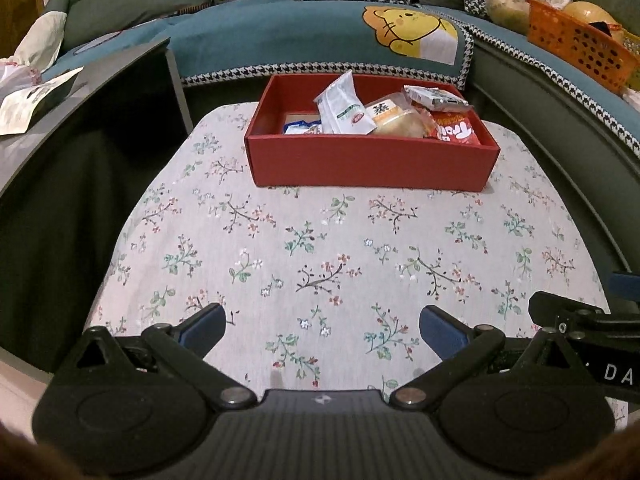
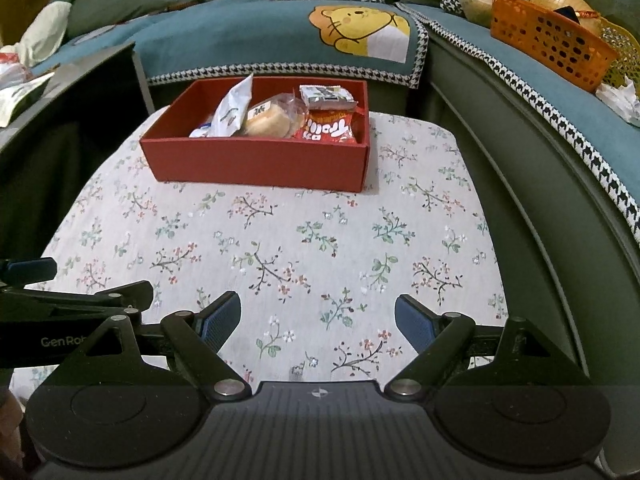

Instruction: Organize snacks

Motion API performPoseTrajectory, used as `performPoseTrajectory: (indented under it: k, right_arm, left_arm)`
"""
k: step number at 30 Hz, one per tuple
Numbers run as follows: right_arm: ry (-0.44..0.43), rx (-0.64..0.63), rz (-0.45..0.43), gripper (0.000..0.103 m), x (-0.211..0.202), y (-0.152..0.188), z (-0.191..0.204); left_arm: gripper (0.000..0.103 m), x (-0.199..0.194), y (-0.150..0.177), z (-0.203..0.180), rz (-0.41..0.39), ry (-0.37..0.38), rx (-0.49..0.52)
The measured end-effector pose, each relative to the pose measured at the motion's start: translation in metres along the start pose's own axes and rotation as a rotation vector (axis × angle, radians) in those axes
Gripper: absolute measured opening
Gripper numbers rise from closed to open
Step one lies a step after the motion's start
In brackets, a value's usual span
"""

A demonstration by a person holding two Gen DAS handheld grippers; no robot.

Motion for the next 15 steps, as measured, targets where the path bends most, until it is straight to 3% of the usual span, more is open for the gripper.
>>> performPoseTrajectory:
  k: [15]
  right_arm:
    - [-0.002, -0.004, 0.005, 0.089, -0.0019, 0.0049, 0.0015]
  left_arm:
    - [0.103, -0.0032, 0.0039, 0.0018, -0.011, -0.003, 0.003]
Point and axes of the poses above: each gripper's, at about its wrist camera, not at the fingertips, and x roughly the way its jaws point, z to its left, y to its underside, the point moved 6 cm from there along x, roughly the way its jaws point, and after that the axes turned 15 degrees about -y, right-handed, at the moved point
